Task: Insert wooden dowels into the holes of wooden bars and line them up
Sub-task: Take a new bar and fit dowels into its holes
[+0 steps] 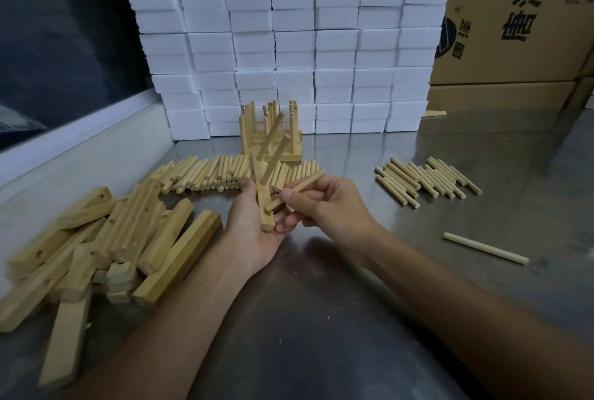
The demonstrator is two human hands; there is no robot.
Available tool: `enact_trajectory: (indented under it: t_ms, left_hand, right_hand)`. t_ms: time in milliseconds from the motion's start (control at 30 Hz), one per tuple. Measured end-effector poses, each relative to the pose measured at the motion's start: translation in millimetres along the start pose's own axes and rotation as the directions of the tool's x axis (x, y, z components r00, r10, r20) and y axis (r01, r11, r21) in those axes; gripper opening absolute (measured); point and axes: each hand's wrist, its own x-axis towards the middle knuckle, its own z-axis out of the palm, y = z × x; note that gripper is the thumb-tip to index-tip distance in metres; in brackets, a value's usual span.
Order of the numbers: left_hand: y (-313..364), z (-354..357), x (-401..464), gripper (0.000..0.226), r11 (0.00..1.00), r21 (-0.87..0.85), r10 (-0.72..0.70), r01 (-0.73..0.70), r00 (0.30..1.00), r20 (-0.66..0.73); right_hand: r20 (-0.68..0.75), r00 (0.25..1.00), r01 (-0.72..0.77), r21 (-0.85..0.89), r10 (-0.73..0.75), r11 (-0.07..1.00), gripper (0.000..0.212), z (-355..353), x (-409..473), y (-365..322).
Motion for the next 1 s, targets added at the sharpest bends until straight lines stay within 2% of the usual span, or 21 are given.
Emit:
enact_trajectory:
  t_ms: [167,267,433,733,900,1000]
  left_hand:
    - [0,-2,1,0.064,1.000,-0.018,-0.006,0.005,0.998,-0.064]
    - [1,-4,1,0.060,0.999,-0.027,-0.025,0.022,0.993,-0.112]
    - [0,-2,-2,0.051,1.000,-0.011,-0.024,0.023,0.994,-0.102]
    - [-3,-3,0,0.059,0.999,0.038,0.023,-0.017,0.988,-0.154]
    - [-5,-1,1,0.076,0.997,0.059,0.060,-0.052,0.988,-0.139]
    - [-2,0,0,0.064,0.999,0.041,0.036,-0.032,0.994,-0.102]
  right_hand:
    - [0.054,0.993,0.109,-0.046,-0.107,0.993,0.013,-1,0,-1]
    - [0.094,0.981,0.181,-0.140,-0.169,0.973,0.013,0,0,0]
    - [0.141,0.973,0.210,-0.233,-0.180,0.949,0.011,-3,2,0]
    - [0.054,0.974,0.225,-0.314,-0.219,0.922,0.015,6,5,9]
    - [-0.005,0.975,0.212,-0.299,-0.224,0.930,0.014,7,5,13]
    - [-0.032,0.974,0.206,-0.297,-0.225,0.933,0.011,8,4,18]
